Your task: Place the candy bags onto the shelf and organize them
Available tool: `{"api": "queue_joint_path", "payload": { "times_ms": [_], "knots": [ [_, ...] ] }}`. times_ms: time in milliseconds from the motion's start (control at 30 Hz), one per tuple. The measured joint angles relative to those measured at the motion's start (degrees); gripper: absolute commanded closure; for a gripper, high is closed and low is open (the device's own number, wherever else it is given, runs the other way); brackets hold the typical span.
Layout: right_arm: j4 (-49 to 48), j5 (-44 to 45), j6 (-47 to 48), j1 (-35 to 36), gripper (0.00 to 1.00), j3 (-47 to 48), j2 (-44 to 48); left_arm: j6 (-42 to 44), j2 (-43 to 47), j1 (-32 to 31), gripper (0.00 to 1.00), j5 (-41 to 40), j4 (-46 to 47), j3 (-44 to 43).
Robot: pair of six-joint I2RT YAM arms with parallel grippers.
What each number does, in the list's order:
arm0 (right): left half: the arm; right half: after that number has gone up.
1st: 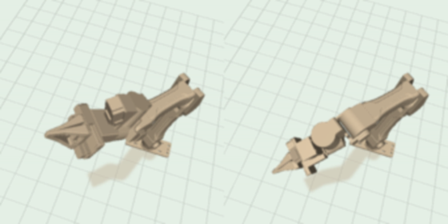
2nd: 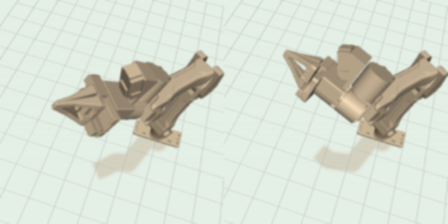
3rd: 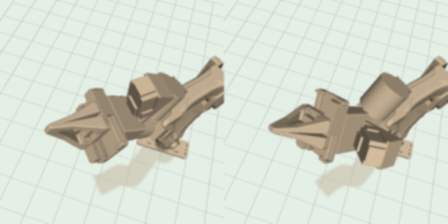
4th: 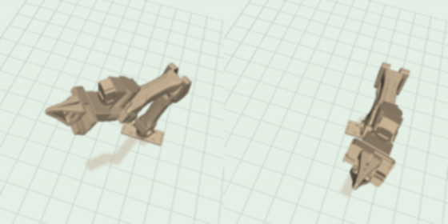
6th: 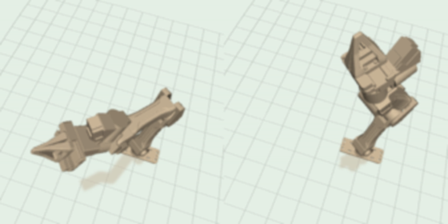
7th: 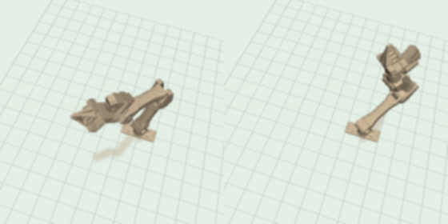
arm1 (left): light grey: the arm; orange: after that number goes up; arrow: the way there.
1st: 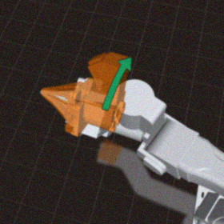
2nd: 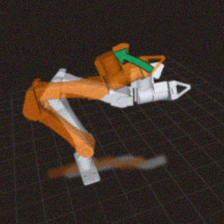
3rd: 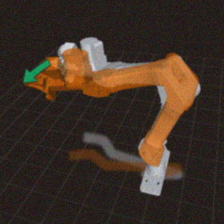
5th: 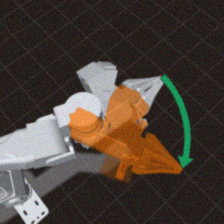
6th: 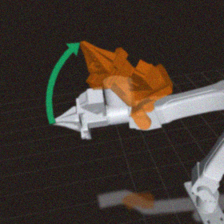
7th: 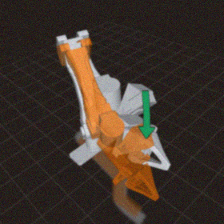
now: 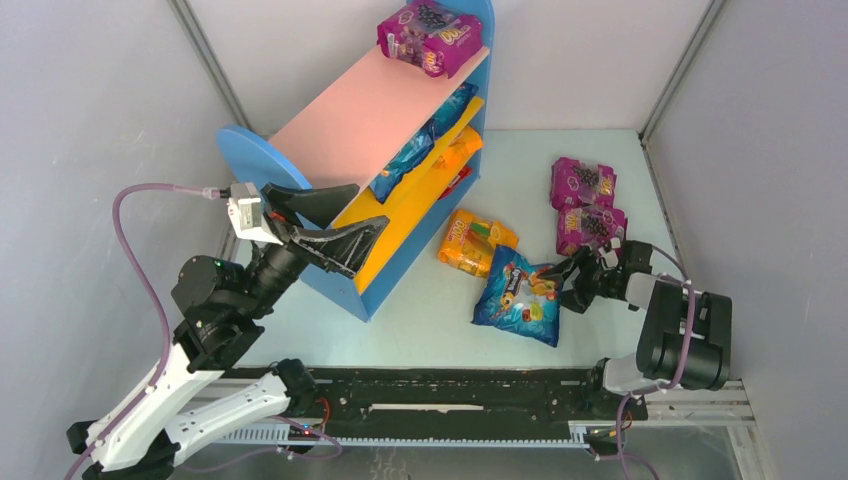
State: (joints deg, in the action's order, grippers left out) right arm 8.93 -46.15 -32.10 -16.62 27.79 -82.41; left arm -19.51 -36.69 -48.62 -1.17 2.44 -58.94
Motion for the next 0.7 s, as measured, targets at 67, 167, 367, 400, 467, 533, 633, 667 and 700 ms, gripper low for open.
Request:
{"api": "queue_joint_path", "payload": {
  "times_ms": [67, 167, 367, 400, 467, 533, 633, 667, 700],
  "knots": [
    [0.0, -0.5, 0.5, 0.4, 0.32, 0.1, -0.5, 0.0, 0.0, 0.0, 0.00, 0.0, 0.0, 0.0],
    [-0.2, -1.4, 1.3, 1.3, 0.43, 0.7, -2.9, 0.0, 0.0, 0.0, 0.00, 0.0, 0.0, 0.0],
    [0.4, -0.8, 2.1, 2.7, 0.60, 0.8, -4.0, 0.0, 0.0, 0.0, 0.00, 0.0, 0.0, 0.0],
    [0.7, -0.5, 2.2, 2.8, 0.60, 0.7, -3.5, 0.0, 0.0, 0.0, 0.00, 0.0, 0.0, 0.0],
    [1.8, 0.6, 2.3, 3.1, 0.63, 0.7, -1.5, 0.0, 0.0, 0.0, 0.00, 0.0, 0.0, 0.0],
    [3.3, 1.6, 2.4, 3.3, 0.72, 0.5, 1.4, 0.0, 0.0, 0.0, 0.00, -0.1, 0.0, 0.0],
    [5.6, 2.4, 2.3, 3.6, 0.79, 0.0, 6.3, 0.0, 0.0, 0.0, 0.00, -0.1, 0.0, 0.0],
    [6.3, 2.5, 2.2, 3.6, 0.81, 0.0, 7.7, 0.0, 0.0, 0.0, 0.00, -0.1, 0.0, 0.0],
    [7.2, 2.6, 2.0, 3.6, 0.84, 0.0, 9.5, 0.0, 0.0, 0.0, 0.00, -0.1, 0.0, 0.0]
  ]
}}
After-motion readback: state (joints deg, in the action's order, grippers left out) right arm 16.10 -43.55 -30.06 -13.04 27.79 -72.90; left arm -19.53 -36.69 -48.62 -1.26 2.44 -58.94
